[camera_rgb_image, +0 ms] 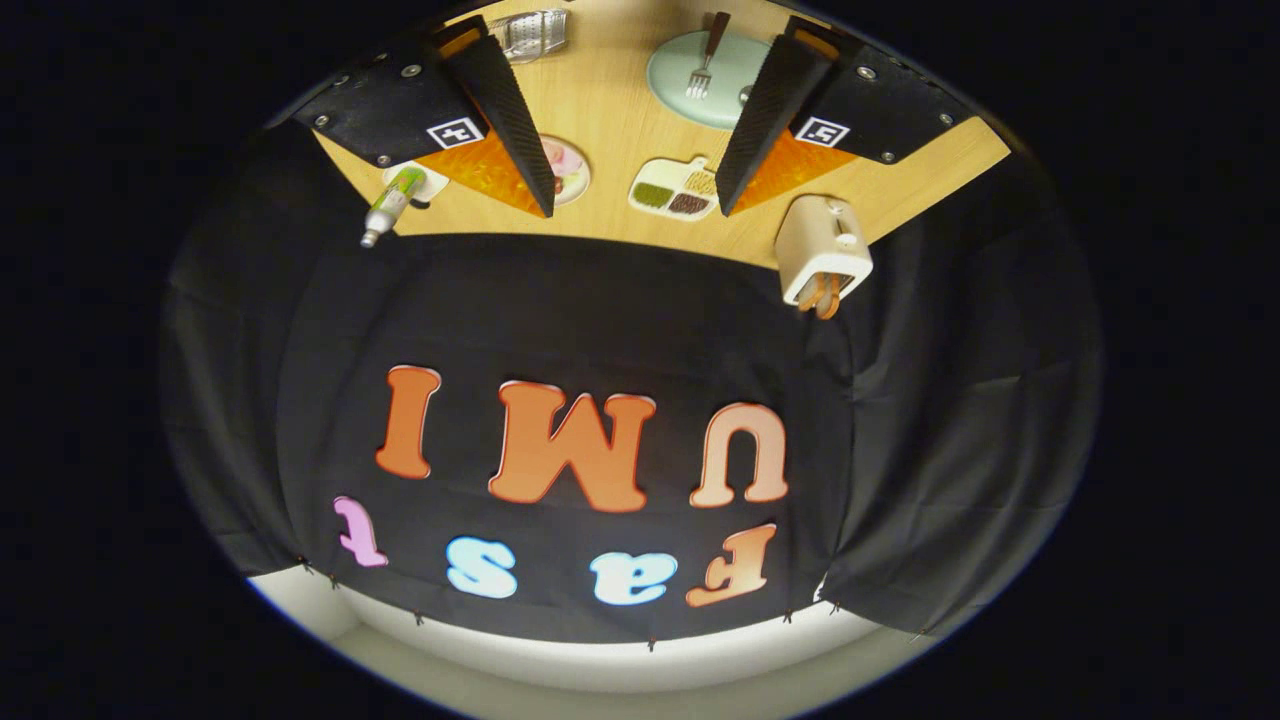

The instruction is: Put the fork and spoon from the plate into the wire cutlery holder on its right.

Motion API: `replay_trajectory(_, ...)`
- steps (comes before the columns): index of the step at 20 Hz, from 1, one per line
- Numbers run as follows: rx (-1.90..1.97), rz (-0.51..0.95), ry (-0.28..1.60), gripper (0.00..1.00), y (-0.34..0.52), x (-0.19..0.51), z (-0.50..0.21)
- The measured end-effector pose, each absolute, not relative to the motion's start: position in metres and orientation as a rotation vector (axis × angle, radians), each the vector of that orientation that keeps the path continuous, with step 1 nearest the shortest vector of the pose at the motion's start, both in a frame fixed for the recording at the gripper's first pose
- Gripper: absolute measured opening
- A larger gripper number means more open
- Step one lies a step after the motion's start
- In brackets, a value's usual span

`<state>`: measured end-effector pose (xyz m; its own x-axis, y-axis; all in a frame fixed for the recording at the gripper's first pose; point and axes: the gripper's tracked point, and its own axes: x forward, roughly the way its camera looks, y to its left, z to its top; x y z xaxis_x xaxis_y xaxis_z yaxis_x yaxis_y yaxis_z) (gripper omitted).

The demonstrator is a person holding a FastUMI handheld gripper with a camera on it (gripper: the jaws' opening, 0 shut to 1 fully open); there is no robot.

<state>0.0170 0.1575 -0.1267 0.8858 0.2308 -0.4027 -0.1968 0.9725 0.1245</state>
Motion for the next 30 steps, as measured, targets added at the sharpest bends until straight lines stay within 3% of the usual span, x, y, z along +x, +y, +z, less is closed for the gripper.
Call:
replay_trajectory(19, 0.085, 0.335, 1.217, 0.93, 0.232, -0.065, -0.332)
replay_trajectory(25, 0.021, 0.354, 1.368, 0.79, 0.241, -0.085, -0.366)
replay_trajectory(30, 0.008, 0.367, 1.487, 0.59, 0.244, -0.1, -0.377)
